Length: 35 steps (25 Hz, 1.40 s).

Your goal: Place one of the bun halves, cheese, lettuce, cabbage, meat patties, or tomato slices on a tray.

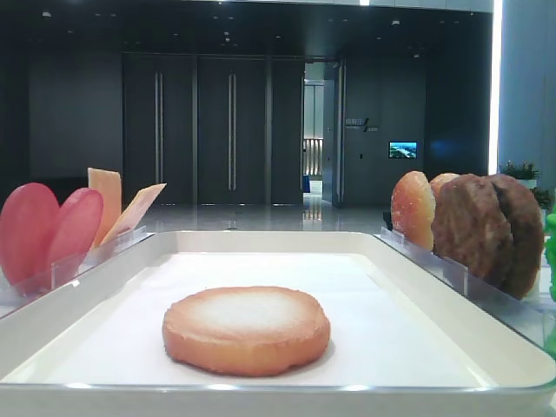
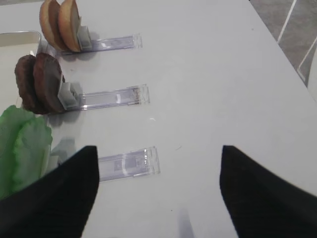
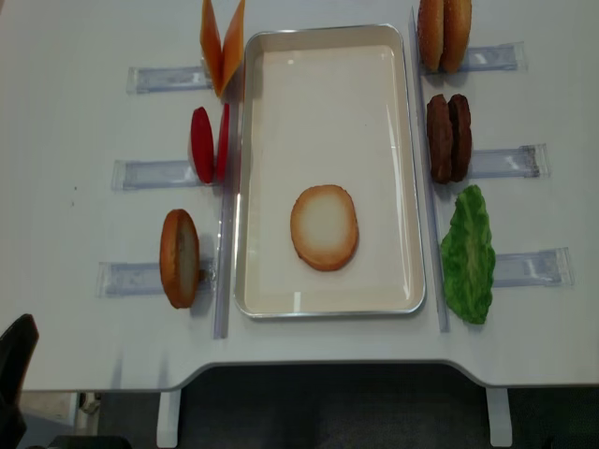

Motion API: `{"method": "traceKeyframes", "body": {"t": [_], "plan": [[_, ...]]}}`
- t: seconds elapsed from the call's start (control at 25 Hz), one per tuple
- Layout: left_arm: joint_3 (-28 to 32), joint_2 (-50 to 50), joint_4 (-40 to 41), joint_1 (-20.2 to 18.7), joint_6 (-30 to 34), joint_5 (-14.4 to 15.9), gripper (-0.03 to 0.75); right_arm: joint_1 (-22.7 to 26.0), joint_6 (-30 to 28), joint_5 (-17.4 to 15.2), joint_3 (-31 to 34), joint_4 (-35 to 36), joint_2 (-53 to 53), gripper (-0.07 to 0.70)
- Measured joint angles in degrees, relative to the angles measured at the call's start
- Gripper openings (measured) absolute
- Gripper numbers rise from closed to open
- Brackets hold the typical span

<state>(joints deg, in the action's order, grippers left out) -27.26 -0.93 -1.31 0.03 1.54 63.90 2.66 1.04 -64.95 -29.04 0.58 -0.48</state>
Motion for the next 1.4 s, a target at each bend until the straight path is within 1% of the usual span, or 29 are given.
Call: {"method": "traceKeyframes", "body": {"t": [1.4], "plan": [[0.0,0.0,-0.1,0.0,0.5,-0.1,0.517,0.0,0.0,0.0,0.0,0.0,0.0,0.489]]}}
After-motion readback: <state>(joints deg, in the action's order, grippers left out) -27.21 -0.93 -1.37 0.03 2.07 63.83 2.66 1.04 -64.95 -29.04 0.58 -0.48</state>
